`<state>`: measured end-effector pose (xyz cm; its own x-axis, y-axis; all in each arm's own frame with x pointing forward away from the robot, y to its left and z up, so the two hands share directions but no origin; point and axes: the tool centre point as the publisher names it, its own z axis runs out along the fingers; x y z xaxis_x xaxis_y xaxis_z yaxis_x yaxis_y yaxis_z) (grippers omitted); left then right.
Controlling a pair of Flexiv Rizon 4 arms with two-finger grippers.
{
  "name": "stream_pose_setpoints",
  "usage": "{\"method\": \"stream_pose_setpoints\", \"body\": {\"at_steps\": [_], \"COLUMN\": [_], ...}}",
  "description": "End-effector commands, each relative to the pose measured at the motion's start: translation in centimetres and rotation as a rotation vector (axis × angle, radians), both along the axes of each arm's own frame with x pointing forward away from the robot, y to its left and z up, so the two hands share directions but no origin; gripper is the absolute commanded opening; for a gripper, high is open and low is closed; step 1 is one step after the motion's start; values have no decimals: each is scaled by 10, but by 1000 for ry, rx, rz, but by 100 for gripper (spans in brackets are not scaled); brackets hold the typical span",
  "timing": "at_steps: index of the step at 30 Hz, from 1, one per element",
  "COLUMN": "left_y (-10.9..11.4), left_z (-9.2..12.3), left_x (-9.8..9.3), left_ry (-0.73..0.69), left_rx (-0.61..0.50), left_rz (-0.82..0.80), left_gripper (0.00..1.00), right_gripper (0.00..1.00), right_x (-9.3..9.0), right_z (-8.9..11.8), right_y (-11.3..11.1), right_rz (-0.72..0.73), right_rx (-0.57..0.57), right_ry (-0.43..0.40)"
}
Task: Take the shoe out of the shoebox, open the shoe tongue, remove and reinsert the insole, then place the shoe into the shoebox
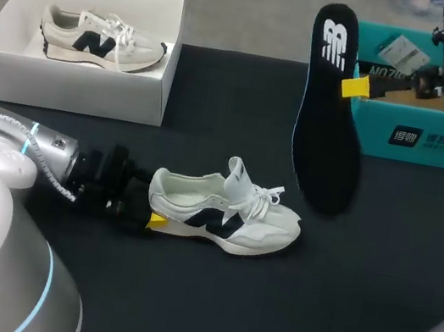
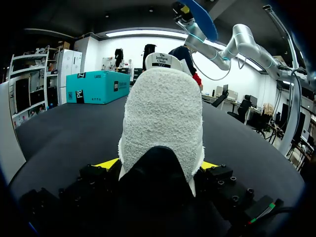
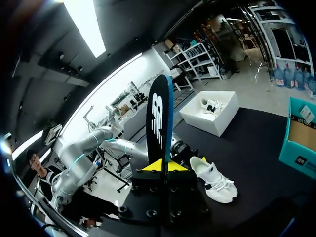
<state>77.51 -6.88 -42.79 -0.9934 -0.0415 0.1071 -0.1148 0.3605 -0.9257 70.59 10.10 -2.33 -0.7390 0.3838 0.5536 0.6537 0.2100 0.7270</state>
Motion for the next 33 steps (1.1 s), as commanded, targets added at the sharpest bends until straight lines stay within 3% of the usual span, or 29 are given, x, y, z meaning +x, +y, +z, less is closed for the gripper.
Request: {"method": "stream_pose_setpoints", "body": {"at_steps": [1,6,15,33], "left_y": [0,0,0,0], "left_z": [-3,-3,-3,-3], "left_x": [2,2,2,2], "left_ry": [1,1,1,1], "left_rx": [2,2,2,2], "left_rz": [-1,-1,-1,-1], "left_gripper": [0,0,0,0], "right_gripper": [0,0,0,0], "right_x": [-42,-58,-70,-70], "right_z": [1,10,10,8], "right_y": [-17,-10,13,17], "right_rz": [-50,-59,-48,-42], "right_rx": [44,-26,4,-8], "right_ry": [-25,-48,-49,-35]}}
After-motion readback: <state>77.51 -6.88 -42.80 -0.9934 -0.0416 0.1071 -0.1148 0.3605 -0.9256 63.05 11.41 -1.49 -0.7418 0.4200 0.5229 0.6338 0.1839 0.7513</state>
